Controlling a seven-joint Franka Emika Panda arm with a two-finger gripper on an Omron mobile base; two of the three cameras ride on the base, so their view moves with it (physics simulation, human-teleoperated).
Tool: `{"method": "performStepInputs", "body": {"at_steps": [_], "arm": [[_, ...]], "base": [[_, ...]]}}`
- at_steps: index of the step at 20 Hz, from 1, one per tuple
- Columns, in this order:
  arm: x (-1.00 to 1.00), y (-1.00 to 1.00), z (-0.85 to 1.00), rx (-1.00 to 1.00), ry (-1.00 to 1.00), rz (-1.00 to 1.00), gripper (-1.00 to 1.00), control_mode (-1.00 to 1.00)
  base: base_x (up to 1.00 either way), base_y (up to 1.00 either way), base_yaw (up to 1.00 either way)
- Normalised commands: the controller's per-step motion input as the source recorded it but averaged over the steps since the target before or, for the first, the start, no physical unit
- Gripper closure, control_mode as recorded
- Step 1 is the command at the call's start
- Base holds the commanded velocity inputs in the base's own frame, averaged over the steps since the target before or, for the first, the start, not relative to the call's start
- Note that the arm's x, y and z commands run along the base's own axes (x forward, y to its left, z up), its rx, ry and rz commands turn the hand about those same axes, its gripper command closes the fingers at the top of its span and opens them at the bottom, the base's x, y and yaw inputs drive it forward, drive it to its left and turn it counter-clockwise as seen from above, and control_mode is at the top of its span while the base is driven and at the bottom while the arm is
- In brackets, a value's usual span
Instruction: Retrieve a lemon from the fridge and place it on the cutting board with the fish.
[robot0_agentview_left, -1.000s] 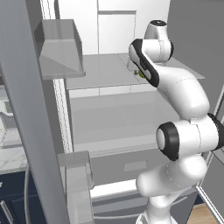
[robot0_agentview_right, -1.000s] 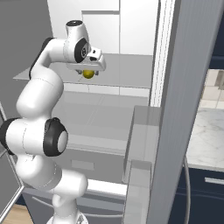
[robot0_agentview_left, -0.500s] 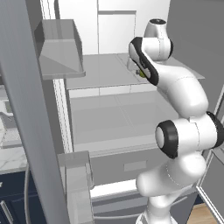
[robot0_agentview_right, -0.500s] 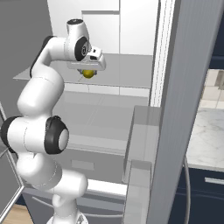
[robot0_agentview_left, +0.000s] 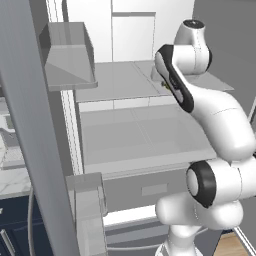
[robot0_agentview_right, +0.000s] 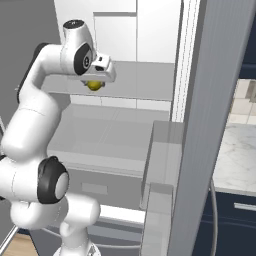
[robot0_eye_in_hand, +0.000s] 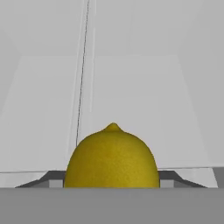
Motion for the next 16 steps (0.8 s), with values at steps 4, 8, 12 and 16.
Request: {"method": "performStepInputs", "body": {"at_steps": [4,8,12,16], "arm": [[-1.0,0.01,0.24,0.0,-0.11,0.0,1.0,-1.0],[-0.98,0.04,0.27,0.0,-0.03,0.0,1.0,-1.0],[-0.95,0.0,-0.01,0.0,-0.03,0.0,1.0,-1.0],[-0.86,0.0,-0.05,0.0,-0.05,0.0,1.0,-1.0]], "base": [[0.0,0.0,0.0],[0.0,0.0,0.0],[0.0,0.0,0.0],[0.0,0.0,0.0]]}}
